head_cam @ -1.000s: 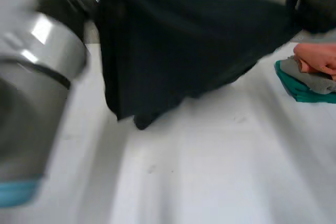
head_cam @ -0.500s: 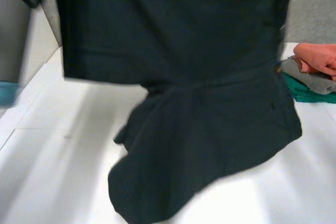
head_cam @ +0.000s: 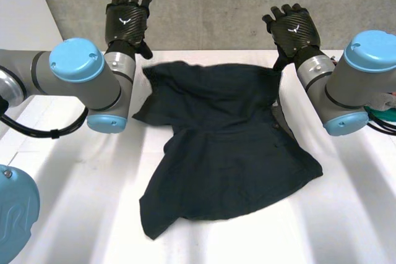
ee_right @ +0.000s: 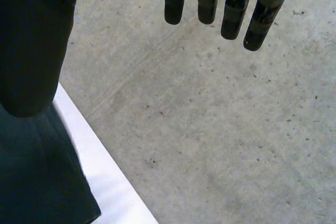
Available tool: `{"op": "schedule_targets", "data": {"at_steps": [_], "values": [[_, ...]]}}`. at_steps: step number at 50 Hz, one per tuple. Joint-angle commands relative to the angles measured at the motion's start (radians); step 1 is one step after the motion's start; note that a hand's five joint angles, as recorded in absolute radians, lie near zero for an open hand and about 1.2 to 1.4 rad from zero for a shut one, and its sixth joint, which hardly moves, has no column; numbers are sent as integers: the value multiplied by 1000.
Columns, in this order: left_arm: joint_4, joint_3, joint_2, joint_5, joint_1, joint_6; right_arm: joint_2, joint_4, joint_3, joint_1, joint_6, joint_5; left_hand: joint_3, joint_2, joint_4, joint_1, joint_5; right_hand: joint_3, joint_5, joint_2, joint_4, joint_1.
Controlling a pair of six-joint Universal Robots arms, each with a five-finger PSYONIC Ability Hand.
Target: Fold the laundry.
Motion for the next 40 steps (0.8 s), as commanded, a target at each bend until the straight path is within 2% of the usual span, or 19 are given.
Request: {"op": "schedule_targets", "data": {"at_steps": [1, 6, 9, 13, 14, 17, 21, 27, 33, 39, 40], "values": [[-7, -218, 185, -7, -16, -1, -147, 51, 118, -6, -12, -2, -36, -30, -29, -14, -45, -35, -68, -48, -60, -30], [-48, -417, 362, -3, -67, 0, -282, 191, 242, -17, -38, -21, -20, -14, -13, 1, -30, -35, -68, -48, -60, -30], [-157, -546, 466, -3, -102, -3, -339, 298, 290, -22, -74, -31, 24, 30, 31, 45, 14, -35, -68, -48, -60, -30], [-303, -681, 566, -7, -137, -20, -391, 528, 400, -93, -215, -68, 59, 65, 66, 80, 49, -35, -68, -48, -60, -30], [-356, -746, 604, -7, -156, -38, -394, 554, 423, -106, -240, -77, 103, 109, 110, 124, 93, -35, -68, -48, -60, -30], [-401, -817, 640, -3, -173, -70, -397, 617, 521, -143, -332, -122, 211, 217, 218, 233, 202, -35, -68, -48, -60, -30], [-420, -925, 683, -3, -189, -147, -397, 599, 627, -155, -404, -168, 423, 429, 430, 444, 413, 54, 21, 42, 29, 59], [-444, -1028, 686, 3, -226, -239, -397, 516, 727, -216, -426, -223, 435, 441, 442, 456, 425, 198, 165, 186, 173, 203], [-455, -1055, 663, 0, -254, -277, -388, 438, 789, -232, -427, -288, 116, 122, 123, 137, 106, 333, 300, 320, 308, 338], [-440, -1052, 643, -3, -252, -277, -367, 380, 798, -235, -417, -309, 88, 94, 95, 110, 79, 838, 805, 825, 812, 843], [-440, -1051, 641, -5, -252, -277, -356, 377, 796, -233, -417, -309, 94, 100, 101, 116, 85, 1080, 1047, 1067, 1054, 1085]]}}
